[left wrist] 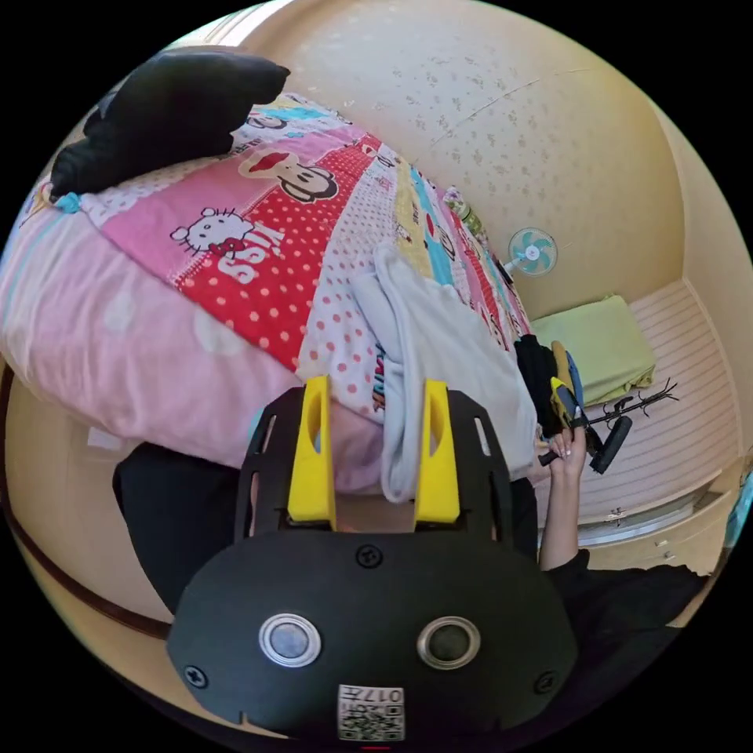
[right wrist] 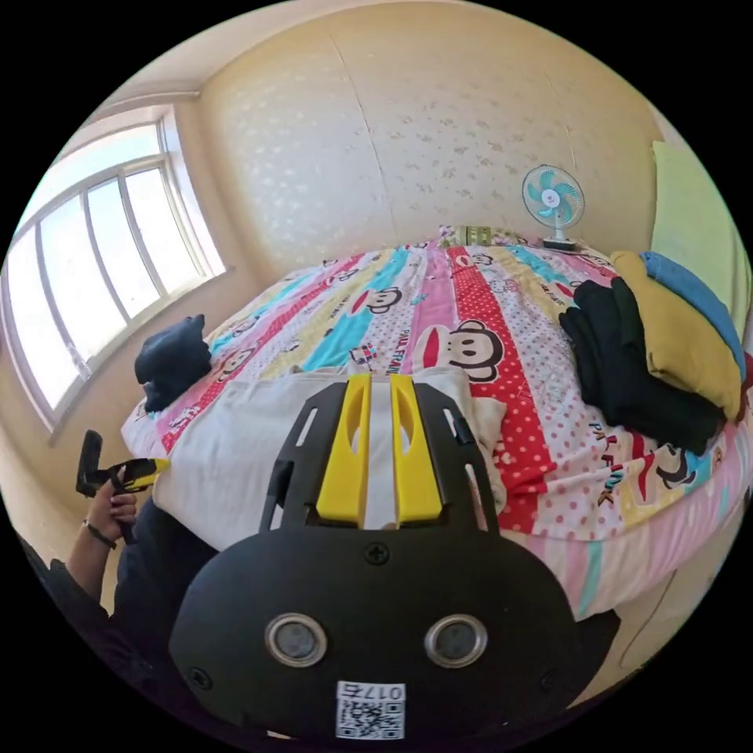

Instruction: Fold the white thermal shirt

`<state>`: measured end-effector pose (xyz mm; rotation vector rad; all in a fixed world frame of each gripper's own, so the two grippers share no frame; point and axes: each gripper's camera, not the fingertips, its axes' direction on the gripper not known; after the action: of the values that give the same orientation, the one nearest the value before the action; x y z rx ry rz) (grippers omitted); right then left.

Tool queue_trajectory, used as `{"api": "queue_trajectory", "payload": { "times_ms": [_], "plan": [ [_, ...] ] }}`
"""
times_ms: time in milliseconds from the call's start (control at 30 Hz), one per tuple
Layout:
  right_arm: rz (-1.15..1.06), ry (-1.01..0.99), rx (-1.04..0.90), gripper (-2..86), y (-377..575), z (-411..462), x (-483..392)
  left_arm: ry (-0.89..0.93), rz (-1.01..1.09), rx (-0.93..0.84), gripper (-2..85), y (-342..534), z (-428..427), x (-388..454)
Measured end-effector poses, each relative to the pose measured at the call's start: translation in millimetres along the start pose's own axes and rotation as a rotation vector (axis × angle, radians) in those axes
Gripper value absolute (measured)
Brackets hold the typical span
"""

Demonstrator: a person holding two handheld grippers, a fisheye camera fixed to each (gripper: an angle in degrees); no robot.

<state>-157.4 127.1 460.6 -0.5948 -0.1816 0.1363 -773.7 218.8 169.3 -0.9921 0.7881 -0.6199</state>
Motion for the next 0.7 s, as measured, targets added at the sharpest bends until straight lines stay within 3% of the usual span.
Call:
{"api": "queue_trajectory", "payload": {
  "times_ms": [33,67,200,333,400,467,500,567,700],
  "plan": [
    [-0.02,0.052,-0.09,2.4,19.3,27.1,0.1,0.004,-0.005,0.005,16.3,17.4,2.8,-1.0],
    [0.012,0.111,-0.297,1.7,33.2,65.1,7.1,0.0,-0.006,0.013,16.1,24.3,3.5,-0.9],
    [0.043,0.093,-0.319,0.9,24.7,51.7,4.0,0.003,-0.11,-0.08,15.4,46.1,21.3,-4.8],
    [-0.103,0.016,-0.049,0.6,30.6,0.3,-38.8,0.04,-0.15,-0.081,10.7,46.8,22.9,-7.8],
    [-0.195,-0.029,-0.029,0.5,42.2,0.7,-53.4,0.103,-0.191,-0.063,7.8,49.2,18.6,-6.8],
    [-0.228,0.187,-0.36,0.4,50.5,50.4,-48.3,0.161,-0.251,0.0,6.6,55.0,6.7,1.7],
    [-0.246,0.184,-0.402,0.4,52.7,57.1,-43.4,0.181,-0.219,0.065,6.3,56.4,-4.0,20.7],
    [-0.085,0.065,-0.231,0.4,48.1,25.9,-5.0,0.138,-0.104,0.154,5.9,52.3,-17.7,70.4],
    [0.193,0.044,0.013,0.5,44.6,-44.2,75.3,-0.037,0.452,0.179,5.4,37.6,7.0,243.6]
  ]
}}
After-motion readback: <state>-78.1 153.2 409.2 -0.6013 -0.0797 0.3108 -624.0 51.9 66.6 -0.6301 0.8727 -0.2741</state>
